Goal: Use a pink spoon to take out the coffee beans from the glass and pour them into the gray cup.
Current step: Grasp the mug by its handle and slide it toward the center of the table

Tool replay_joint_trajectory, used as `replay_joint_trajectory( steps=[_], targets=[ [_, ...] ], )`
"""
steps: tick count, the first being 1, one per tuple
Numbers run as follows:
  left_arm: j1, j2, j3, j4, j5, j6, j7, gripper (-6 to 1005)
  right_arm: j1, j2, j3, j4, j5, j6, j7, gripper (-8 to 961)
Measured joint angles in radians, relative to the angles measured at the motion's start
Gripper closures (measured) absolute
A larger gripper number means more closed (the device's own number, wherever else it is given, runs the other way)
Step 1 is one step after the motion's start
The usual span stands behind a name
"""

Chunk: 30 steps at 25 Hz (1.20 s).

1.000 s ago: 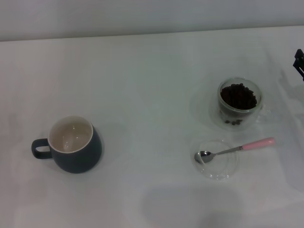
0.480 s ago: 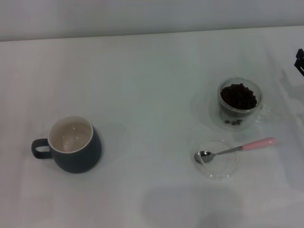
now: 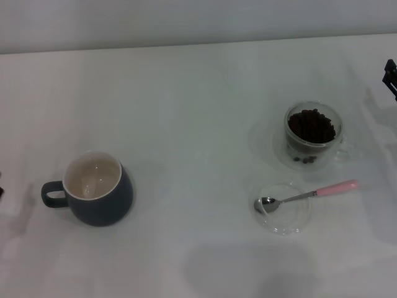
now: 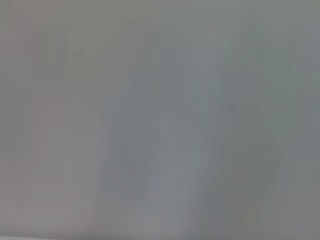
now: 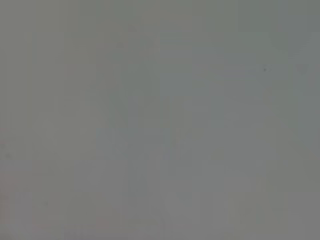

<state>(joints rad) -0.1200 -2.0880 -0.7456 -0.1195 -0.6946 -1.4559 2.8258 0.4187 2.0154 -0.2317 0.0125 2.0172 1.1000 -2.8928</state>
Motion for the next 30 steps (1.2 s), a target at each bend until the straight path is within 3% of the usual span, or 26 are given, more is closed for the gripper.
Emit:
replay_joint_trajectory(
  steps=[16,30],
  targets=[
    [0.059,-0.001,0.001,-0.026,0.176,0.035,-0.006,229,0.000,-0.001,0.000,-0.013,0.000,-0.001,0.004,96],
    [-0.032,0.002,0.039,-0.041,0.179,0.198,-0.007,228,-0.010,0.003,-0.001,-0.005,0.000,0.007,0.007,96]
  ],
)
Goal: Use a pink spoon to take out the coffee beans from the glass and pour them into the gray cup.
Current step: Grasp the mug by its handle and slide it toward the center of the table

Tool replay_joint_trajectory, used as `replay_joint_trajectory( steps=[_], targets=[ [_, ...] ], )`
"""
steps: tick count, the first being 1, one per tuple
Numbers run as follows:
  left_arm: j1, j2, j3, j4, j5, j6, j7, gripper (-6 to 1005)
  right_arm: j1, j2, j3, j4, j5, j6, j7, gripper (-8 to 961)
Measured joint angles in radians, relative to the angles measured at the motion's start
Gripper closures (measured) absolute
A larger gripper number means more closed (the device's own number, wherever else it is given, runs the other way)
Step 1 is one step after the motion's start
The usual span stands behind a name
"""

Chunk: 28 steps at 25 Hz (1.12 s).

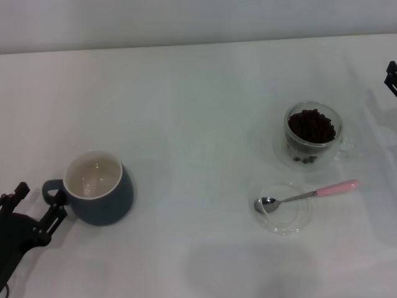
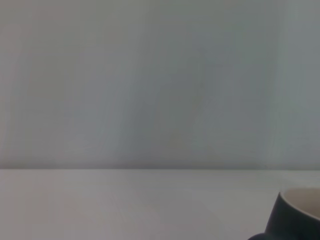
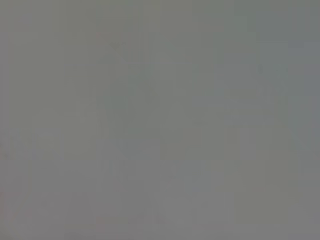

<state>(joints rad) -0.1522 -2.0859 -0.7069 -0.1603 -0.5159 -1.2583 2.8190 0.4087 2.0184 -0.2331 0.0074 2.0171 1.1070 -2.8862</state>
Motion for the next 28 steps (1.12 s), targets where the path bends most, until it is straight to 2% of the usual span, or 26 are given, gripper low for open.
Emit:
replay_joint_trajectory(
  steps=[9,28],
  targets=[
    [-0.016,-0.001,0.003,-0.021,-0.002,0.043,0.006,227,-0.003,0.000,0.000,0.003,0.000,0.003,0.001,96],
    [-0.031,0.001,-0.007,-0.024,-0.015,0.050,0.005,311,0.005,-0.001,0.002,0.000,0.000,-0.005,0.000,96]
  ],
)
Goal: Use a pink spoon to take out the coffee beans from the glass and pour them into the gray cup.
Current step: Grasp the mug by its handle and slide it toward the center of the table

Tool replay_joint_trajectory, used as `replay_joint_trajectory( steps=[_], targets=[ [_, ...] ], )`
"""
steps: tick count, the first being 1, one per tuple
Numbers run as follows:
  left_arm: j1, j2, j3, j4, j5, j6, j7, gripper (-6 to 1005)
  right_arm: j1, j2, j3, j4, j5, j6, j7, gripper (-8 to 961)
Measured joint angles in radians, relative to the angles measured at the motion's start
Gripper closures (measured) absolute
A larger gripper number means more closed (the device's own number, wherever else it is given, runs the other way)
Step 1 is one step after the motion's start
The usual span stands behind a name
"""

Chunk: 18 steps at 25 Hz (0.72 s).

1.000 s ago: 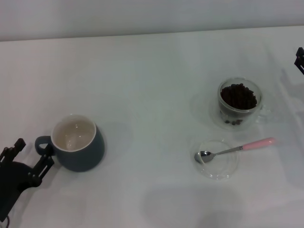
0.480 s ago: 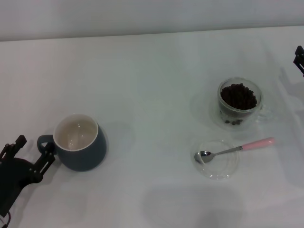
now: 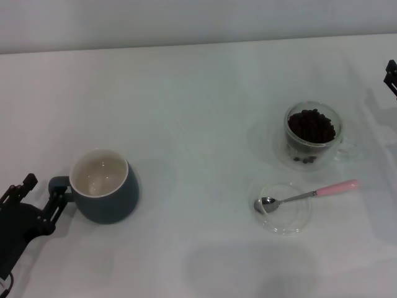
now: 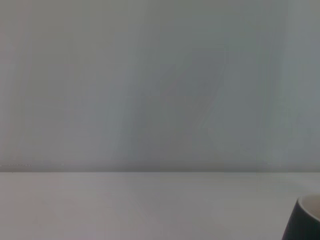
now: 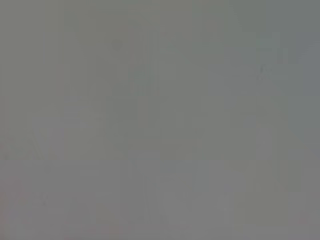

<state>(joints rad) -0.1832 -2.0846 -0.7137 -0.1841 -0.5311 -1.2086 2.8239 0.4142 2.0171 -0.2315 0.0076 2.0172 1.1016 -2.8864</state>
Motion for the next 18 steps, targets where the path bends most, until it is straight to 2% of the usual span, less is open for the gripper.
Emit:
replay_joint_trajectory(
  steps=[10,13,18],
  targets=[
    [-0.015,0.000,-0.002,-0.001,-0.012,0.001,-0.004,506,0.001,0.000,0.000,-0.002,0.000,-0.003,-0.001,97],
    [-0.019,0.001,0.000,-0.001,-0.011,-0.002,-0.005,708,0.002,0.000,0.000,-0.002,0.000,-0.003,-0.001,97],
    [-0.028,0.002,0.001,-0.001,-0.010,0.001,-0.005,809,0.002,0.000,0.000,-0.002,0.000,-0.003,-0.001,97]
  ],
)
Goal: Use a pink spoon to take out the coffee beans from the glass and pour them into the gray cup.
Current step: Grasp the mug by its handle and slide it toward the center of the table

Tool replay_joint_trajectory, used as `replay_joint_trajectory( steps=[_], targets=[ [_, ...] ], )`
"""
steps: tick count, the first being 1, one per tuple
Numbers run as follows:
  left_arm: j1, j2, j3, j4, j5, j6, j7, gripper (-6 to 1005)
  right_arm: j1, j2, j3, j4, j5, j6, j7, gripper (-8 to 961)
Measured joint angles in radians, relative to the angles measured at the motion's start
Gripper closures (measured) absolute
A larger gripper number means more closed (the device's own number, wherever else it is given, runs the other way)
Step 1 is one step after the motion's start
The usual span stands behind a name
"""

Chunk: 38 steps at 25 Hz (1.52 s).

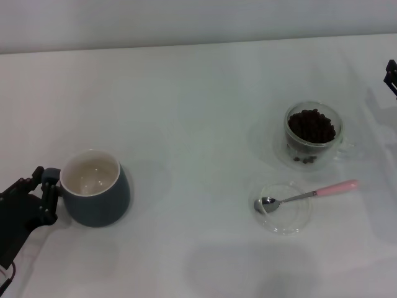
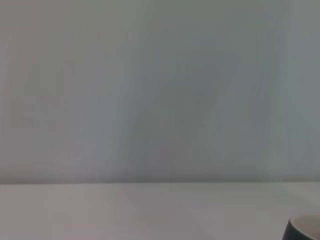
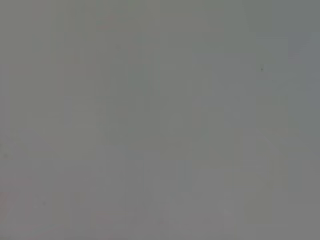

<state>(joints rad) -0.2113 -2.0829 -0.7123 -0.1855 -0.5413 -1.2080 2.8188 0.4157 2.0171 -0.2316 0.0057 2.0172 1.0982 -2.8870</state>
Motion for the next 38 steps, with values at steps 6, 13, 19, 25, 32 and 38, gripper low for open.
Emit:
replay_joint_trajectory(
  steps=[6,13,19,25,32,38],
  targets=[
    [-0.024,0.000,0.004,0.000,0.011,0.014,0.004,807,0.001,0.000,0.000,0.002,0.000,0.003,0.000,97],
    [-0.108,0.002,0.007,0.009,0.075,0.065,0.006,830,0.006,0.002,-0.002,0.005,0.000,0.005,0.000,97],
    [-0.194,0.002,0.007,0.002,0.148,0.102,0.006,842,0.009,0.003,-0.002,0.005,0.000,0.007,0.000,97],
    [-0.270,-0.003,0.009,-0.012,0.236,0.194,0.006,849,0.014,0.005,-0.002,0.006,0.000,0.009,0.001,97],
    [-0.336,-0.002,0.041,-0.048,0.263,0.245,0.006,857,0.022,0.005,-0.002,0.009,0.000,0.010,0.001,97],
    [-0.384,-0.004,0.078,-0.052,0.266,0.305,0.002,870,0.026,0.005,-0.001,0.016,0.000,0.009,0.002,97]
  ],
)
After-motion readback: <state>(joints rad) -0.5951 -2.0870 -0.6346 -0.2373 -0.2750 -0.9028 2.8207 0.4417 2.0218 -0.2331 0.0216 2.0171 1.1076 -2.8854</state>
